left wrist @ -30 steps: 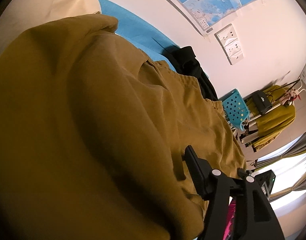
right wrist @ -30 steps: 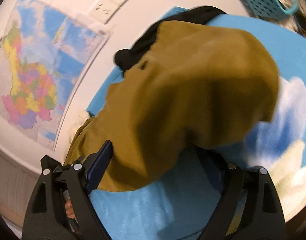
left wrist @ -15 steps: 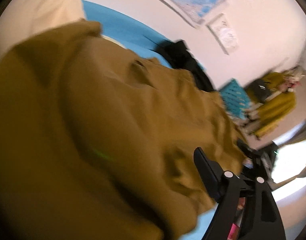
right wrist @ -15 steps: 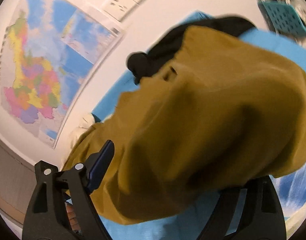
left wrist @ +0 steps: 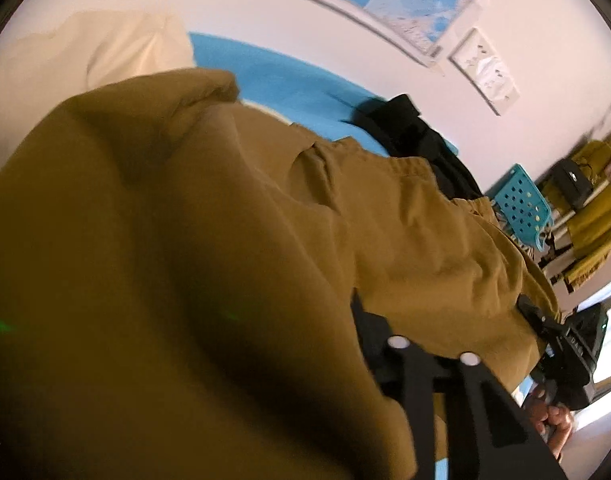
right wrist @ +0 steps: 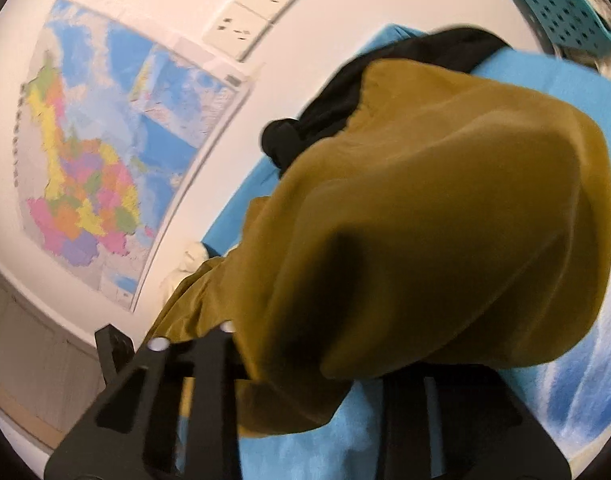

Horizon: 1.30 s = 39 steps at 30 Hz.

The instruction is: Fold large clothes

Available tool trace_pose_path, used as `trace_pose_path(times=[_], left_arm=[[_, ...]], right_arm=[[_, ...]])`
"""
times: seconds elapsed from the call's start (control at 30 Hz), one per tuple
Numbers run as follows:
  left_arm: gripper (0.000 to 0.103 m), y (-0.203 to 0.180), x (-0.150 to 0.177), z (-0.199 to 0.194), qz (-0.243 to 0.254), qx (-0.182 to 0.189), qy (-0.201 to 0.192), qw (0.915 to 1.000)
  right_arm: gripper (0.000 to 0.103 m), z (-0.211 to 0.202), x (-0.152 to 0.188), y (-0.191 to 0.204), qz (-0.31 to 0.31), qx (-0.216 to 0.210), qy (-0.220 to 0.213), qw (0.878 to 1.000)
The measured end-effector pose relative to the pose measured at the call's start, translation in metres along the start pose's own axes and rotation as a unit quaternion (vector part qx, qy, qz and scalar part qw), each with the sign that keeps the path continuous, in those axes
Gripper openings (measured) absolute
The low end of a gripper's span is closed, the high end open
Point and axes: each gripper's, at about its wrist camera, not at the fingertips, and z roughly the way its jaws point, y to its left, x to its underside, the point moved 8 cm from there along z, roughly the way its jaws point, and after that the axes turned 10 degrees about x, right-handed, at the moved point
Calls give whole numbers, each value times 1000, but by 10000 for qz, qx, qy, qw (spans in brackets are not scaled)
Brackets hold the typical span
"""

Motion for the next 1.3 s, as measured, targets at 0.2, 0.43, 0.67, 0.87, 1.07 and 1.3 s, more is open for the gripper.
trace_pose_path(times=[0.2,0.43,0.67,0.87,1.07,1.3], left_arm=[[50,4,3,2,87,-48,245,9996],[74,12,-4,10,74,-109,-87,9999],[58,14,-5,9,67,-371,-124,9992],[35,2,-6,8,204,-286,-93,9993],[29,-4,-7,0,240,-203,-109,9994],[34,-9,-4,-14,378,21,-16,9993]], right_arm=[[36,11,7,-17,196,55,506,9985],[63,26,6,-10,306,-40,396,9987],[33,30,4,-18,240,-13,311,9992],[22,27,1,-10,84,-78,301,9995],[18,7,-9,19,-323,-299,40,9990],[25,3,4,8,-365,-147,379,9985]])
